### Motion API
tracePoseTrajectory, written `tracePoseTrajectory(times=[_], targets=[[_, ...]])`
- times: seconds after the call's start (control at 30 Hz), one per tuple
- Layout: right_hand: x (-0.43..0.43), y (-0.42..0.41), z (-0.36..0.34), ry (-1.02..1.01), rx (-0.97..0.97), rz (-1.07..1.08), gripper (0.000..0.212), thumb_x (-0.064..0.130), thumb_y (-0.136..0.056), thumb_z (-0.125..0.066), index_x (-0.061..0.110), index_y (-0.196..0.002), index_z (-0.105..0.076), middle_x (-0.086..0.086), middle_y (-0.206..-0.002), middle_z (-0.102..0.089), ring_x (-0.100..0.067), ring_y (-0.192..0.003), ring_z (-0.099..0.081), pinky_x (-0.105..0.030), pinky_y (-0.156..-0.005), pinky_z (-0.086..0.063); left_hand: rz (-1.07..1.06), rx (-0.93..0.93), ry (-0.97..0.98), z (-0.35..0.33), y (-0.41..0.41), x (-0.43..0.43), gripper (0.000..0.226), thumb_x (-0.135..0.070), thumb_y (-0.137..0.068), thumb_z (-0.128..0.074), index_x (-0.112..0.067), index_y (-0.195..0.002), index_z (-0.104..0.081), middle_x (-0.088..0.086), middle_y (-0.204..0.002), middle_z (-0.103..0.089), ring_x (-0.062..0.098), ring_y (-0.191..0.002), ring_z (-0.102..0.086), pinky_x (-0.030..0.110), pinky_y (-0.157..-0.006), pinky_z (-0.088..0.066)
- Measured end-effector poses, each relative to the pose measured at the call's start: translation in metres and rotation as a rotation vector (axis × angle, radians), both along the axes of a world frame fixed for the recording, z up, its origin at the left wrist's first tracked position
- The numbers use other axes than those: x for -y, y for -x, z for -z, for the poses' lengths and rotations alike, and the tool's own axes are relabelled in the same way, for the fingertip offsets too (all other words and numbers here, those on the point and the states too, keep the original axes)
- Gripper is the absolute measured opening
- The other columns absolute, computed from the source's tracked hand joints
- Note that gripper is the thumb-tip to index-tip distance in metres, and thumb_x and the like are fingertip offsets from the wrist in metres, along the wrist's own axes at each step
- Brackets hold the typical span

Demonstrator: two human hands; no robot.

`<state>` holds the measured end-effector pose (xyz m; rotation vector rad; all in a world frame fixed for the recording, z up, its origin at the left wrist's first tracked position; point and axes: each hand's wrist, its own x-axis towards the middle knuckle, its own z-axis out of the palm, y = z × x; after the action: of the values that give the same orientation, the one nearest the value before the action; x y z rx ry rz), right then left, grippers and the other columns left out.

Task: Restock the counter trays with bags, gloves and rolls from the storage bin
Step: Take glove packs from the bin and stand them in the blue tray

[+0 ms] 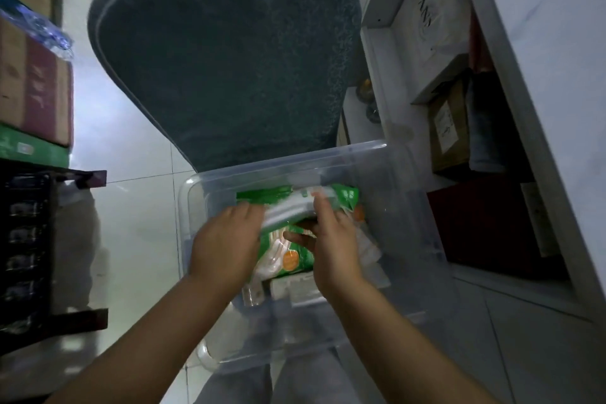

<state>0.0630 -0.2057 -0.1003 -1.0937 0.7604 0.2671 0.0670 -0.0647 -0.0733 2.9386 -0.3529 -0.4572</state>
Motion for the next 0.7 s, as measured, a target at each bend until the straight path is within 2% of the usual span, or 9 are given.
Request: tracePoseTrajectory(times=[0.1,0.2,0.27,0.3,0.37,0.43,0.53,0.63,0.7], targets=[[-0.003,0.001,-0.001,0.166,0.121,-0.151,0.031,0.028,-0.097,-0.045,0.011,-0.076,-0.060,-0.002,-0.067,-0.069,-0.015,-0.065,-0.067,-0.025,-0.055,-0.055,-0.214,0.099,0.110,-0.008,-0.006,-0.039,0.014,-0.011,-0.078,-0.065,-0.015,-0.090,-0.061,0.009,-0.081,-0.063,0.032,-0.068,-0.059,0.029,-0.051,-0.041],[0.000,0.009,0.034,0.367,0.000,-0.187,0.029,0.017,-0.096,-0.046,0.011,-0.070,-0.058,-0.008,-0.069,-0.064,-0.021,-0.068,-0.061,-0.036,-0.061,-0.051,-0.329,0.148,0.152,-0.014,-0.008,-0.072,0.006,-0.021,-0.085,-0.057,-0.019,-0.091,-0.057,0.004,-0.079,-0.062,0.028,-0.065,-0.056,0.028,-0.049,-0.040],[0.003,0.017,0.068,0.450,-0.107,-0.248,0.025,0.010,-0.094,-0.045,0.002,-0.074,-0.057,-0.022,-0.074,-0.058,-0.027,-0.074,-0.055,-0.041,-0.067,-0.048,-0.408,0.152,0.191,-0.012,-0.006,-0.085,0.009,-0.026,-0.087,-0.054,-0.019,-0.091,-0.058,0.002,-0.075,-0.061,0.025,-0.061,-0.055,0.026,-0.048,-0.038],[0.003,0.020,0.086,0.476,-0.136,-0.291,0.022,0.007,-0.093,-0.045,-0.002,-0.076,-0.056,-0.027,-0.075,-0.055,-0.026,-0.075,-0.052,-0.036,-0.066,-0.045,-0.447,0.140,0.227,-0.009,-0.004,-0.089,0.010,-0.028,-0.087,-0.054,-0.019,-0.089,-0.058,0.003,-0.073,-0.062,0.026,-0.061,-0.055,0.030,-0.049,-0.042],[-0.001,0.023,0.119,0.550,-0.155,-0.405,0.018,0.005,-0.093,-0.045,0.001,-0.080,-0.057,-0.021,-0.076,-0.054,-0.024,-0.075,-0.048,-0.026,-0.060,-0.040,-0.525,0.111,0.298,-0.002,0.002,-0.094,0.010,-0.030,-0.087,-0.053,-0.021,-0.084,-0.057,0.003,-0.067,-0.060,0.028,-0.061,-0.057,0.039,-0.054,-0.049],[-0.008,0.020,0.148,0.623,-0.162,-0.515,0.016,0.007,-0.094,-0.047,0.001,-0.101,-0.060,-0.020,-0.096,-0.062,-0.025,-0.088,-0.055,-0.023,-0.071,-0.045,-0.576,0.106,0.327,0.007,0.008,-0.100,0.009,-0.031,-0.088,-0.054,-0.024,-0.082,-0.056,-0.002,-0.061,-0.057,0.025,-0.059,-0.056,0.039,-0.054,-0.049],[-0.023,0.008,0.179,0.570,-0.207,-0.566,0.037,0.009,-0.095,-0.048,0.003,-0.132,-0.044,-0.016,-0.128,-0.055,-0.031,-0.113,-0.054,-0.035,-0.093,-0.045,-0.606,0.134,0.294,0.017,0.011,-0.107,0.008,-0.035,-0.087,-0.054,-0.028,-0.084,-0.055,-0.007,-0.059,-0.055,0.014,-0.056,-0.053,0.030,-0.052,-0.044],[-0.035,-0.004,0.199,0.494,-0.272,-0.534,0.038,0.009,-0.094,-0.050,0.004,-0.131,-0.043,-0.018,-0.127,-0.056,-0.033,-0.114,-0.054,-0.036,-0.093,-0.045,-0.620,0.147,0.260,0.020,0.008,-0.113,0.007,-0.035,-0.085,-0.055,-0.029,-0.087,-0.055,-0.007,-0.060,-0.056,0.017,-0.058,-0.054,0.031,-0.054,-0.044],[-0.038,-0.007,0.204,0.487,-0.344,-0.528,0.035,0.013,-0.090,-0.057,0.004,-0.124,-0.051,-0.019,-0.119,-0.061,-0.034,-0.109,-0.058,-0.045,-0.094,-0.048,-0.617,0.139,0.259,0.019,0.006,-0.116,0.007,-0.033,-0.085,-0.056,-0.026,-0.086,-0.056,-0.005,-0.062,-0.058,0.023,-0.061,-0.055,0.035,-0.056,-0.047]])
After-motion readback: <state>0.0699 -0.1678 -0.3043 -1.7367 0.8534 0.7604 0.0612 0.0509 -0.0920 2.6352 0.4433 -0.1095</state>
